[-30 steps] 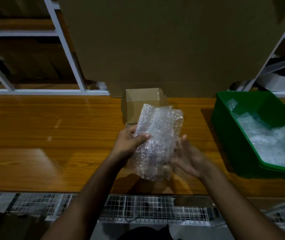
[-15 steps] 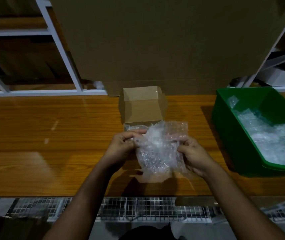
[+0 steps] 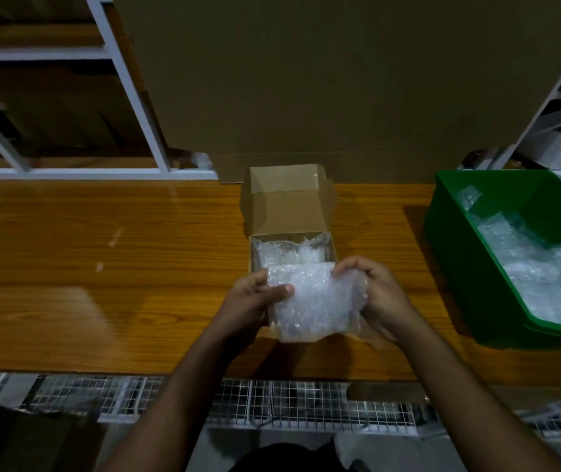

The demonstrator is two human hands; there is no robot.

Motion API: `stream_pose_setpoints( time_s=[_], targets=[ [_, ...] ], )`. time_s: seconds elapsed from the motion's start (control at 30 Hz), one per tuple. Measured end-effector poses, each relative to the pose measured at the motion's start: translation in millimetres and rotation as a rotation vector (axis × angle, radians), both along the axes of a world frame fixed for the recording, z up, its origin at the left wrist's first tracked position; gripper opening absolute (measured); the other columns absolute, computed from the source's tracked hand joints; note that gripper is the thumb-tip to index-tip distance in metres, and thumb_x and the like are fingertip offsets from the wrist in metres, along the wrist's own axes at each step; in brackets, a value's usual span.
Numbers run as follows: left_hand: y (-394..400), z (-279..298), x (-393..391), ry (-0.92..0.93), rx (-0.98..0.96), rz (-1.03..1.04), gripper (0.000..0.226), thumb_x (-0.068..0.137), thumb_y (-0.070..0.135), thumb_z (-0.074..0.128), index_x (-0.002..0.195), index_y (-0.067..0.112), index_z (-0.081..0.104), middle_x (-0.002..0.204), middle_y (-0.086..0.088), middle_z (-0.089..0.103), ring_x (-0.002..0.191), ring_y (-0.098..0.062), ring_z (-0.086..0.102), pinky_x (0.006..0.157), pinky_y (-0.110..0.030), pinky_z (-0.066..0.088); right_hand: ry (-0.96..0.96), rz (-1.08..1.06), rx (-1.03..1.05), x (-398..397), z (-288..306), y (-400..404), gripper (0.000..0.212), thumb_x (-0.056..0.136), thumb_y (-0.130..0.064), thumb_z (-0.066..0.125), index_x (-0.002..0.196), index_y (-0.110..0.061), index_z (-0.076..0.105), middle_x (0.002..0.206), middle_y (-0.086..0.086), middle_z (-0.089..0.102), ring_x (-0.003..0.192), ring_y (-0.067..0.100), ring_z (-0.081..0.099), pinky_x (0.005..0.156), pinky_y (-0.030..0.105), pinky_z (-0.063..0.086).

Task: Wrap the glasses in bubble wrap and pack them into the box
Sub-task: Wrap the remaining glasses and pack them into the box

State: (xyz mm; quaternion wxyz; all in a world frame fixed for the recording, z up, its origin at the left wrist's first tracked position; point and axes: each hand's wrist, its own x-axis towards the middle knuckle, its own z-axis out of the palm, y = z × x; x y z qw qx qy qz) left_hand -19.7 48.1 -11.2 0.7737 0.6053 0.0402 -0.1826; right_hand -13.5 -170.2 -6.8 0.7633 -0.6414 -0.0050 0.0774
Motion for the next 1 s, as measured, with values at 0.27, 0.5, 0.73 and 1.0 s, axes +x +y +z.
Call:
stream_pose_setpoints(
  time_s=[0.27, 0.5, 0.73, 1.0],
  targets=[
    [-18, -13, -8, -0.046, -0.235, 0.367, 0.034, 0.089, 0.003, 0.065, 0.121, 0.008, 0.06, 0.11, -0.012, 0.074, 0.095, -0.028, 0.074, 0.067, -0.035, 0.06, 0.359, 0.217, 0.505, -29, -28, 24, 0.105, 0.055, -0.055, 0.092, 0.141, -0.012, 0.049, 0.137, 0.021, 0.059, 0.122, 0.035, 0.06, 0.093, 0.047, 0.056],
    [-17, -18, -12, -0.072, 0.043, 0.205, 0.03, 0.087, 0.003, 0.072, 0.115, 0.01, 0.061, 0.111, -0.014, 0.073, 0.095, -0.03, 0.074, 0.071, -0.038, 0.059, 0.222, -0.048, 0.112, -18, -14, 36, 0.033, 0.098, -0.021, 0.06, 0.128, -0.008, 0.058, 0.114, 0.014, 0.073, 0.102, 0.032, 0.072, 0.082, 0.049, 0.06],
    [1, -5, -3, -0.1, 0.136, 0.015, 0.016, 0.094, 0.012, 0.066, 0.109, 0.014, 0.066, 0.098, -0.01, 0.075, 0.084, -0.028, 0.072, 0.065, -0.036, 0.057, -0.041, 0.195, -0.339, -10, -8, 10, 0.02, 0.097, -0.019, 0.064, 0.117, -0.015, 0.065, 0.101, 0.003, 0.075, 0.095, 0.023, 0.072, 0.079, 0.039, 0.06],
    [6, -8, 0, -0.128, 0.006, 0.0, 0.01, 0.083, 0.005, 0.067, 0.086, 0.009, 0.075, 0.085, -0.017, 0.069, 0.075, -0.029, 0.061, 0.064, -0.035, 0.053, 0.089, 0.15, 0.067, -9, -12, 17, 0.034, 0.084, 0.008, 0.061, 0.074, -0.019, 0.079, 0.089, 0.005, 0.075, 0.085, 0.018, 0.071, 0.069, 0.028, 0.06]
  ],
)
